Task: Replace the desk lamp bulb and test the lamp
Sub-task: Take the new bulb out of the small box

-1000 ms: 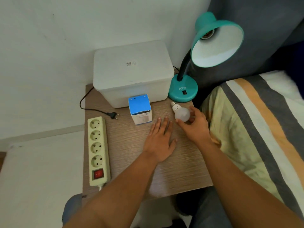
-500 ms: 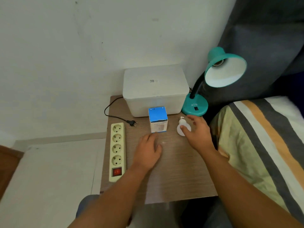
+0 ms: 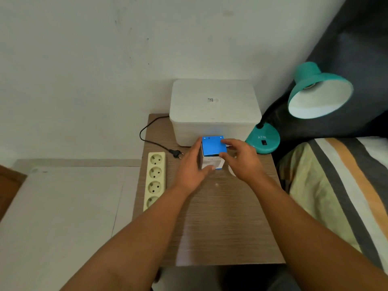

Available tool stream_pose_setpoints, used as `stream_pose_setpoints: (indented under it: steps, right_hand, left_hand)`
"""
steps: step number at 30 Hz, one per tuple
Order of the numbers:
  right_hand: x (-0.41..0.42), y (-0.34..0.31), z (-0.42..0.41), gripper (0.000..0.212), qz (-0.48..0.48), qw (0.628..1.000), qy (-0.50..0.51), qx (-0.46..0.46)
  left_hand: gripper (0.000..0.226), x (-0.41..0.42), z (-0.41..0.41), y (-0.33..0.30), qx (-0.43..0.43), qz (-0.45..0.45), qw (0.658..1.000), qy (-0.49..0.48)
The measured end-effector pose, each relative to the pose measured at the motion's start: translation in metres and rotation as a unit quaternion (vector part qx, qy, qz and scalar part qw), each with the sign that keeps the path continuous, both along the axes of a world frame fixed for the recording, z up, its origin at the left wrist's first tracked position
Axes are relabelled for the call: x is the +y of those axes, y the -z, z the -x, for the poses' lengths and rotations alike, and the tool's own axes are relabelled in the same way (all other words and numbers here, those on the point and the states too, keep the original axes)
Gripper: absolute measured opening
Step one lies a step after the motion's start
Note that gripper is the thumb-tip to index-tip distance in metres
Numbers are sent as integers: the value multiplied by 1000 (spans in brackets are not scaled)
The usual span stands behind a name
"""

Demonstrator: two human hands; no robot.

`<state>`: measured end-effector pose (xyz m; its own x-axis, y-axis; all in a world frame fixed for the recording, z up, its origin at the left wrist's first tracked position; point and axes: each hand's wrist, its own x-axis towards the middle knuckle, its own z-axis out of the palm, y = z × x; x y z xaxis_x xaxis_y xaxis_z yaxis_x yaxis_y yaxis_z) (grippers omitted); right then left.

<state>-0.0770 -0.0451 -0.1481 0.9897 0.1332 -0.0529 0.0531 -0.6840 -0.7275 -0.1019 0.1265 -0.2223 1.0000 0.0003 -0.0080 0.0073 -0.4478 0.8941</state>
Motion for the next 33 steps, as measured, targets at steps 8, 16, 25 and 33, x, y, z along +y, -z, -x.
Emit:
stream_pose_setpoints:
  steps: [8,16,25,33]
  right_hand:
    - [1,1,-3,39,-20,1000,4,-17]
    - [9,-8,-11,34,-53,994,84,-42]
    - [19,-12,-21,30,-52,986,141,-71]
    - [11,-1,-8,42,-70,985,147,-53]
  left_hand:
    - [92,-2,-6,13,-34,-4,999,-14]
    - [98,4,-5,14,-31,-7,999,9]
    - [101,7,-7,1,-40,-69,996,31]
    - [101,8,-13,-9,-21,-70,997,35]
